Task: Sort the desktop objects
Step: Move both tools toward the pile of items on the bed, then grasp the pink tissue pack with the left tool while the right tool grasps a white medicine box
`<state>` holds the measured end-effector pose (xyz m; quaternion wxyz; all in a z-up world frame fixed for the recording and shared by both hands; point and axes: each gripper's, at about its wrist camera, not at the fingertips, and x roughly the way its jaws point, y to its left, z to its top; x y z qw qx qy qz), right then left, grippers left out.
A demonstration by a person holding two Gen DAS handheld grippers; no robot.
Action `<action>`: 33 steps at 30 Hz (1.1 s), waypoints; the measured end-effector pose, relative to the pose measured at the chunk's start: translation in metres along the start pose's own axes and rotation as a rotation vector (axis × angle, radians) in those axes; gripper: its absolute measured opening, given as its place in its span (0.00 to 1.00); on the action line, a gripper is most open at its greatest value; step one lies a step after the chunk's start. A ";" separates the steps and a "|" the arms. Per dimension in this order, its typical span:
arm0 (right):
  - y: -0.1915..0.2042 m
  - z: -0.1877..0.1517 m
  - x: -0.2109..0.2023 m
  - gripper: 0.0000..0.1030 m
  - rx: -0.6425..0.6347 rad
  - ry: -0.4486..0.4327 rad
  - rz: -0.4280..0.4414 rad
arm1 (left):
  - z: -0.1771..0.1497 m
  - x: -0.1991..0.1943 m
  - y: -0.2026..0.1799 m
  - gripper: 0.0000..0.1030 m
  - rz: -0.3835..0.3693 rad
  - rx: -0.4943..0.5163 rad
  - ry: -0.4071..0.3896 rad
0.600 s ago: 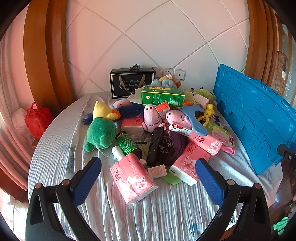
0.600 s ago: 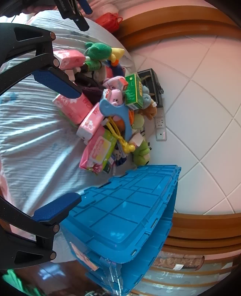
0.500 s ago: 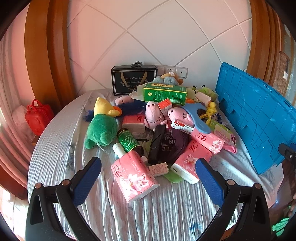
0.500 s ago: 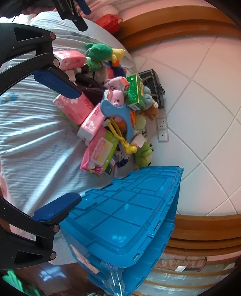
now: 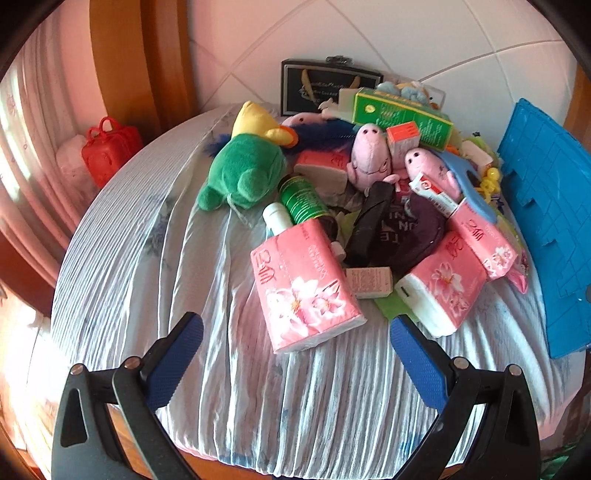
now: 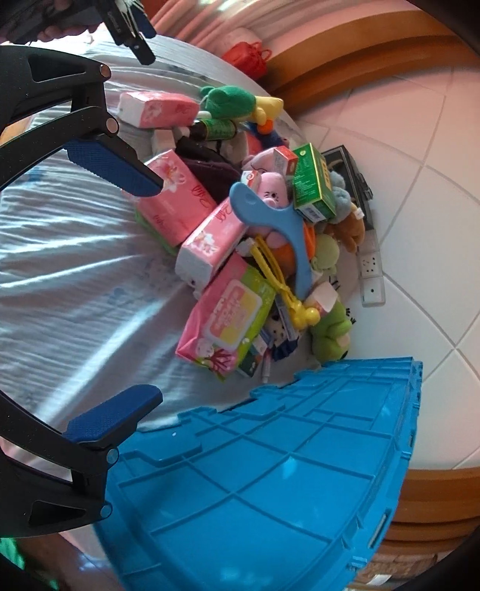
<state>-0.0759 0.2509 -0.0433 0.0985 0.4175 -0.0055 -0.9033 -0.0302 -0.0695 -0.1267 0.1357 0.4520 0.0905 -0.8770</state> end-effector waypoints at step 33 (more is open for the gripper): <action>0.148 0.002 0.116 0.97 -0.178 0.251 0.109 | 0.037 0.114 0.057 1.00 -0.020 0.201 0.162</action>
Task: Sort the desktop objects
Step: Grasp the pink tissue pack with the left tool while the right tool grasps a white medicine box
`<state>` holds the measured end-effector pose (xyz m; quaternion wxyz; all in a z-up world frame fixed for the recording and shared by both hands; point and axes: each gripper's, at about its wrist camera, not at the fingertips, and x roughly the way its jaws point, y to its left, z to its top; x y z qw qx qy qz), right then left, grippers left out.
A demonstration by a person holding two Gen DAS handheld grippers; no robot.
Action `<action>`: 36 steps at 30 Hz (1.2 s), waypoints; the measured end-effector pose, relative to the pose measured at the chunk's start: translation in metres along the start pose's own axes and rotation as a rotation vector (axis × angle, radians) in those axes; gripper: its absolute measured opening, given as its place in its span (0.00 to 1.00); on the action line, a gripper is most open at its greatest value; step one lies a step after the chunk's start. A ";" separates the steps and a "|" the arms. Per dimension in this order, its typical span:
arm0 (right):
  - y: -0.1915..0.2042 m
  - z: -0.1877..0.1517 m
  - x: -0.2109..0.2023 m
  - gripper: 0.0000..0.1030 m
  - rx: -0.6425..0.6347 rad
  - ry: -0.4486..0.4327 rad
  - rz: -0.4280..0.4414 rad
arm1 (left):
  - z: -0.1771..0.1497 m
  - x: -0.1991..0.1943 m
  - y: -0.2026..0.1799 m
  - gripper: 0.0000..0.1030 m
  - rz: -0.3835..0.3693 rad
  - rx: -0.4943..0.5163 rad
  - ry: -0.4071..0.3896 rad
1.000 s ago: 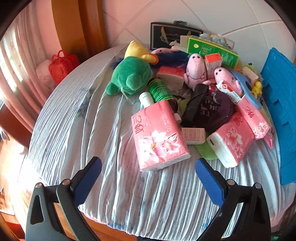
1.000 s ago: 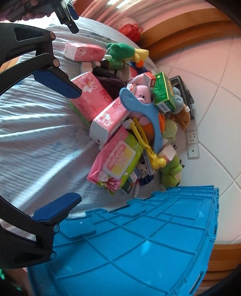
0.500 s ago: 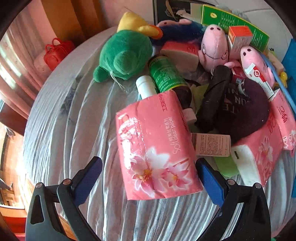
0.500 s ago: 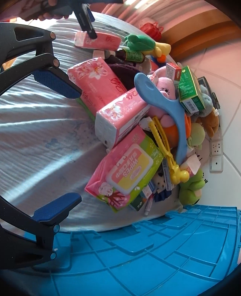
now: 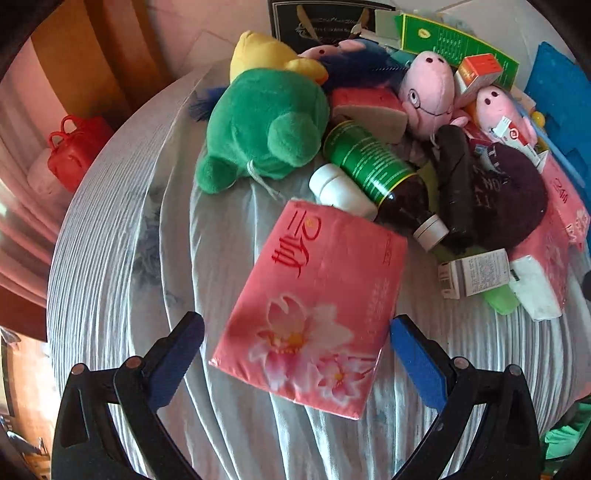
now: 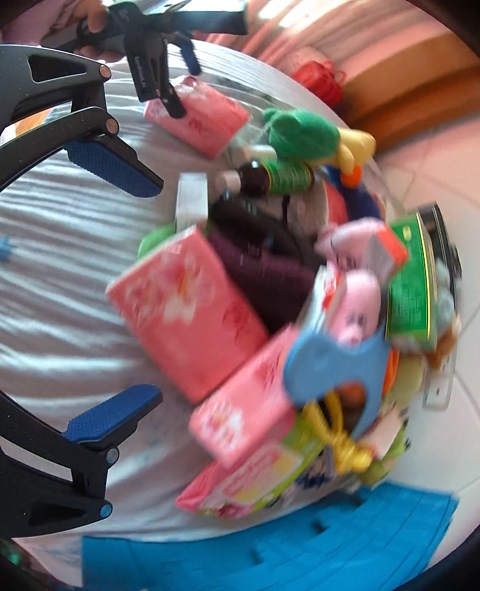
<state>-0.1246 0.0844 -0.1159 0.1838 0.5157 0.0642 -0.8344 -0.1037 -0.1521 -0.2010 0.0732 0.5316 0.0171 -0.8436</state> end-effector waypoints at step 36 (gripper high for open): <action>0.087 0.003 0.044 0.65 -0.135 0.074 0.001 | 0.012 -0.003 -0.012 0.80 -0.125 0.141 -0.029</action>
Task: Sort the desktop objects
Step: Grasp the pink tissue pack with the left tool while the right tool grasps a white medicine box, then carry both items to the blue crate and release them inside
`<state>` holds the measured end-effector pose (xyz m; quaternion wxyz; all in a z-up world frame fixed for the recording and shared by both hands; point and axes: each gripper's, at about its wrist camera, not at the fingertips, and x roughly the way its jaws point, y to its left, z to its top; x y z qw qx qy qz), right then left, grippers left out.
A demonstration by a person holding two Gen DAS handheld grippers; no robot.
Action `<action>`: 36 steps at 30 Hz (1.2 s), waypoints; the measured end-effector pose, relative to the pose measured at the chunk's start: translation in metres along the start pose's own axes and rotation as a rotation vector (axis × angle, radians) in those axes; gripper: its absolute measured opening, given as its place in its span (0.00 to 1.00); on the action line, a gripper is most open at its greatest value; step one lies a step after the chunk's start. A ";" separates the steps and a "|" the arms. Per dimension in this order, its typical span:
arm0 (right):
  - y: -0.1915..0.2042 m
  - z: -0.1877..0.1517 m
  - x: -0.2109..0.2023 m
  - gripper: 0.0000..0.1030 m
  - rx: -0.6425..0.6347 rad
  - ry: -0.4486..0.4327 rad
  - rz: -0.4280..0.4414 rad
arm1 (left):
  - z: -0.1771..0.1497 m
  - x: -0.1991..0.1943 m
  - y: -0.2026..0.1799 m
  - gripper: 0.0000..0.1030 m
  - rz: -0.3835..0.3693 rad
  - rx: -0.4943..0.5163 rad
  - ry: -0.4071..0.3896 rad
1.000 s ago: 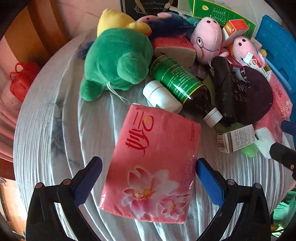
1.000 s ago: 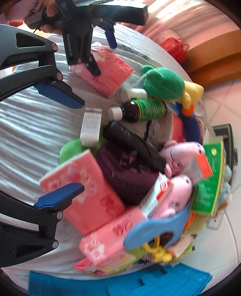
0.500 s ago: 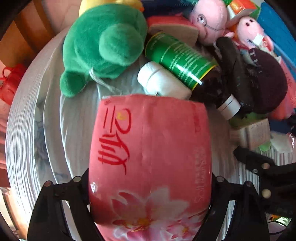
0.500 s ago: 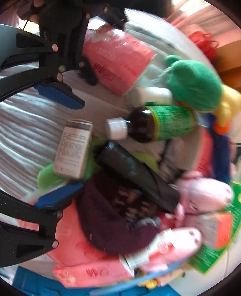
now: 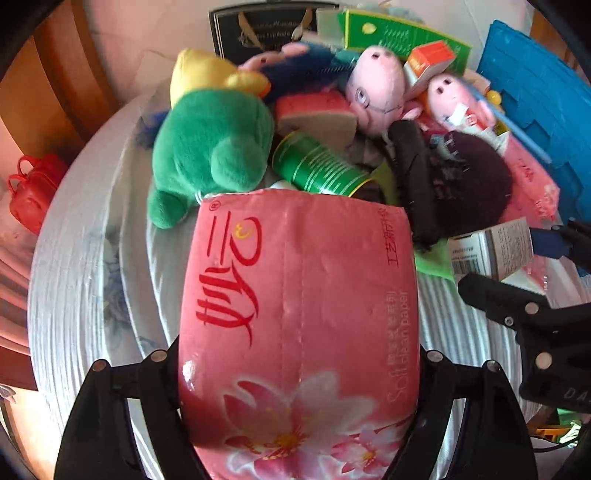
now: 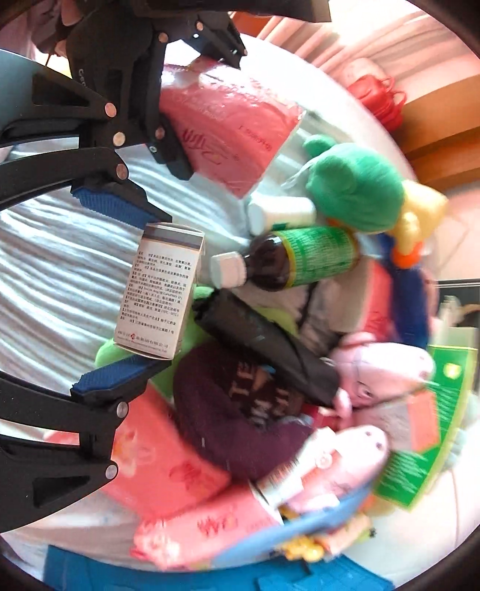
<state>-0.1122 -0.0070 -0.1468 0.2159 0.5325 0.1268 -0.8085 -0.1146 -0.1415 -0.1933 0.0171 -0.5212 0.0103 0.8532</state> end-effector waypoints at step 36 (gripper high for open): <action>-0.286 -0.100 -0.333 0.65 0.235 -0.718 -0.393 | 0.110 -0.222 -0.364 0.80 -0.155 0.192 -0.583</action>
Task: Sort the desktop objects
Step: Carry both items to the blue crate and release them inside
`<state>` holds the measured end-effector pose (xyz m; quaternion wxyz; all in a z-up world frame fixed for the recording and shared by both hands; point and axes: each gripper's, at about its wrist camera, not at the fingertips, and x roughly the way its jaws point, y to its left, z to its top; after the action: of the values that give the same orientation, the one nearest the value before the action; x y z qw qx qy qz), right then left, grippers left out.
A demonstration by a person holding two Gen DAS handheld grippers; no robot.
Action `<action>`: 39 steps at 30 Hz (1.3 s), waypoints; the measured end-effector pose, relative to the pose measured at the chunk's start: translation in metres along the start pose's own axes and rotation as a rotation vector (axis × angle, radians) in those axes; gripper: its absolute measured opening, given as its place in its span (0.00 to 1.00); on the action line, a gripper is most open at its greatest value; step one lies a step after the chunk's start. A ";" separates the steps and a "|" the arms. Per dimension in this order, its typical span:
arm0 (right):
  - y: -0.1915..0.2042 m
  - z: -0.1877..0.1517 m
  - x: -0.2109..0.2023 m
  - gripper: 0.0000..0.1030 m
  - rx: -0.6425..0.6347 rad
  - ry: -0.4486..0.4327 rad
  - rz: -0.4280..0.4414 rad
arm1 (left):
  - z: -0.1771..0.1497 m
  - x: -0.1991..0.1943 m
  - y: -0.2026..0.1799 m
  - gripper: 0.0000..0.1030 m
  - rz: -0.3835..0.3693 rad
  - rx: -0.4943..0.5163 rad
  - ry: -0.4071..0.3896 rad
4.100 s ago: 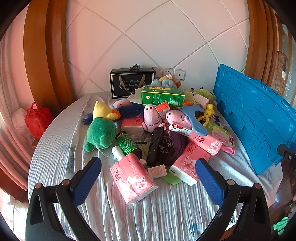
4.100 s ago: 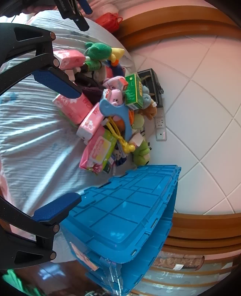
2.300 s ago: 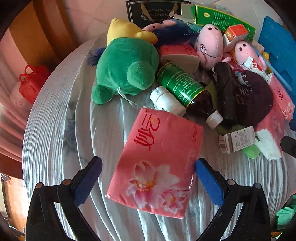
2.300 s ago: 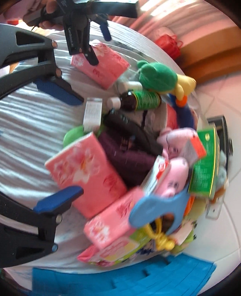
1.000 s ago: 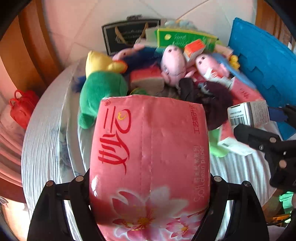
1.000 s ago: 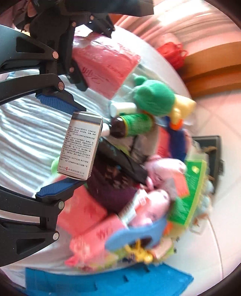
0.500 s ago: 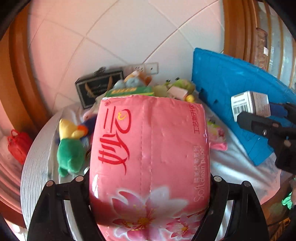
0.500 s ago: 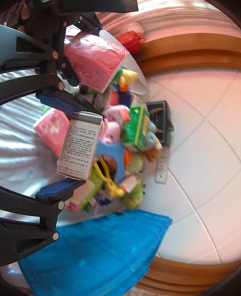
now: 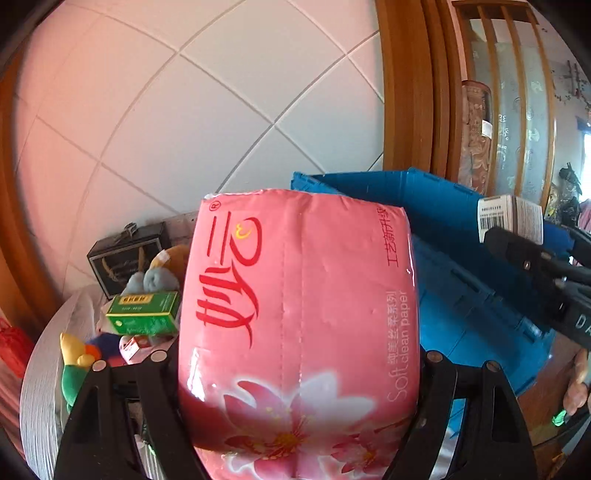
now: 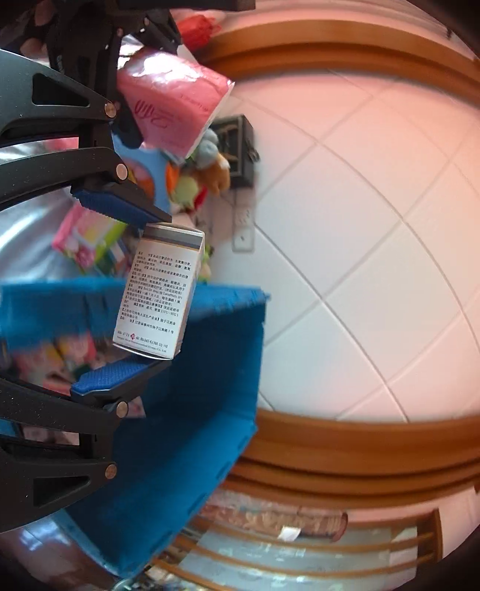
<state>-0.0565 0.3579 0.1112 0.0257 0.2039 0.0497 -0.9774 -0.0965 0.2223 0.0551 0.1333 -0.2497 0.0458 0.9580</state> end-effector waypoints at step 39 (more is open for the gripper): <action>-0.246 -0.006 0.071 0.66 0.041 0.132 -0.202 | 0.076 0.095 -0.228 0.88 -0.035 0.143 0.217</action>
<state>-0.1361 0.6009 0.0987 -0.0806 0.2621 0.0514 -0.9603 -0.1484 0.4755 0.0696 0.1619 -0.3426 0.1239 0.9171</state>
